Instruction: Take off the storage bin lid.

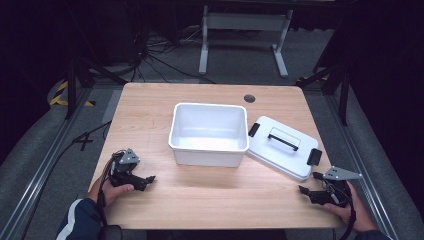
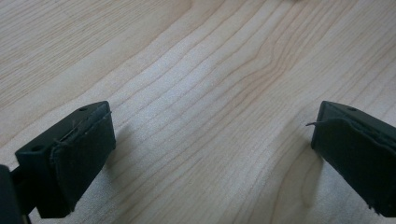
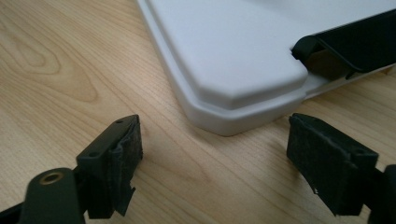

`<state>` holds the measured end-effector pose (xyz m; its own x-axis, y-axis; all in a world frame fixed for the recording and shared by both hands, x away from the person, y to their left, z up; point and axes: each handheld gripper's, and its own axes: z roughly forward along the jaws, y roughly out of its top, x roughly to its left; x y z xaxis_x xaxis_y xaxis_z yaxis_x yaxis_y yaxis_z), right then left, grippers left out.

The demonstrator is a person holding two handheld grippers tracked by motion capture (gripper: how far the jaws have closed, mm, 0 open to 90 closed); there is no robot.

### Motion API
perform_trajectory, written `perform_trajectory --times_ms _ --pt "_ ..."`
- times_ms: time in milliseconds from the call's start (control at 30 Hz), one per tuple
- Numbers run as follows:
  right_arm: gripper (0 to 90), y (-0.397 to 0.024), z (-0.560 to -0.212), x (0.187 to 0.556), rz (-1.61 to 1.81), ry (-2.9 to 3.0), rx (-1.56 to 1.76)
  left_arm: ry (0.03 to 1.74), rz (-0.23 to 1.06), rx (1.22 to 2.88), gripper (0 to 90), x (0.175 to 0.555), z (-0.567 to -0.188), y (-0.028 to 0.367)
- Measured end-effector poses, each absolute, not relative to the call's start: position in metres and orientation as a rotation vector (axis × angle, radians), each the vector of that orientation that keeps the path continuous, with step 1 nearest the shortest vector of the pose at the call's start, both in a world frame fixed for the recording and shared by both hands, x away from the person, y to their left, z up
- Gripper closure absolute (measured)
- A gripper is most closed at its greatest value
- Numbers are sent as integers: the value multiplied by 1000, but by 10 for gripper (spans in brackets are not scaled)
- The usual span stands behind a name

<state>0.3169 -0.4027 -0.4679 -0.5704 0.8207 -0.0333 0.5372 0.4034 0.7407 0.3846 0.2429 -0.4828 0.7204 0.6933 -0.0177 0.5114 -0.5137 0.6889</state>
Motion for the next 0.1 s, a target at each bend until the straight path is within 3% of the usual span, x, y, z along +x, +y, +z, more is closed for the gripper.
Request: perform_trajectory --times_ms 100 --pt "178 -403 -468 317 982 2271 1167 914 339 2232 1 384 -483 243"
